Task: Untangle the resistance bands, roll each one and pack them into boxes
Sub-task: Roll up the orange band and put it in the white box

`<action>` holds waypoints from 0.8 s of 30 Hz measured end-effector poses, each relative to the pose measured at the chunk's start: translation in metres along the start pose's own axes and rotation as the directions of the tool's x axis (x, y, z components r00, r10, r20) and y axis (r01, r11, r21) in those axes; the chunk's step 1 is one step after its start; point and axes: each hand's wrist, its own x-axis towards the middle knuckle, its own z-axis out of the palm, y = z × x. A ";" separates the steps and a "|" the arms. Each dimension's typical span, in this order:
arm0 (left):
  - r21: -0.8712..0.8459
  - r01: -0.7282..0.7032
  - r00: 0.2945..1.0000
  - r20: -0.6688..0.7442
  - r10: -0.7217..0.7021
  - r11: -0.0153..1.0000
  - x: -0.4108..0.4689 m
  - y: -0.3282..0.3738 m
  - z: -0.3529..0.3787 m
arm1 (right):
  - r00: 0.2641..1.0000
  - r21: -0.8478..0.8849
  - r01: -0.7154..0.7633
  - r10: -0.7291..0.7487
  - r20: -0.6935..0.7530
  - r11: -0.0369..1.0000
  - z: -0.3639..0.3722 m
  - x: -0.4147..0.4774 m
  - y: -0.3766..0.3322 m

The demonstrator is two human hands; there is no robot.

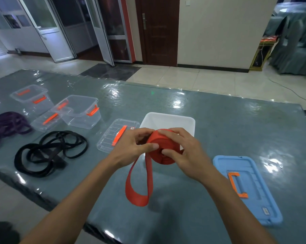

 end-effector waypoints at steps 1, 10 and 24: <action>-0.027 -0.007 1.000 -0.027 0.006 1.000 -0.001 0.000 0.001 | 0.999 0.083 -0.018 0.022 -0.045 0.996 0.000 -0.001 0.000; -0.127 -0.052 0.992 -0.125 0.036 0.991 -0.005 -0.004 0.018 | 0.926 0.538 -0.147 0.306 -0.220 0.830 0.012 0.000 -0.006; 0.374 -0.030 1.000 0.017 0.026 0.927 0.002 0.001 -0.011 | 0.985 0.087 -0.173 0.172 0.013 0.981 -0.005 -0.001 0.008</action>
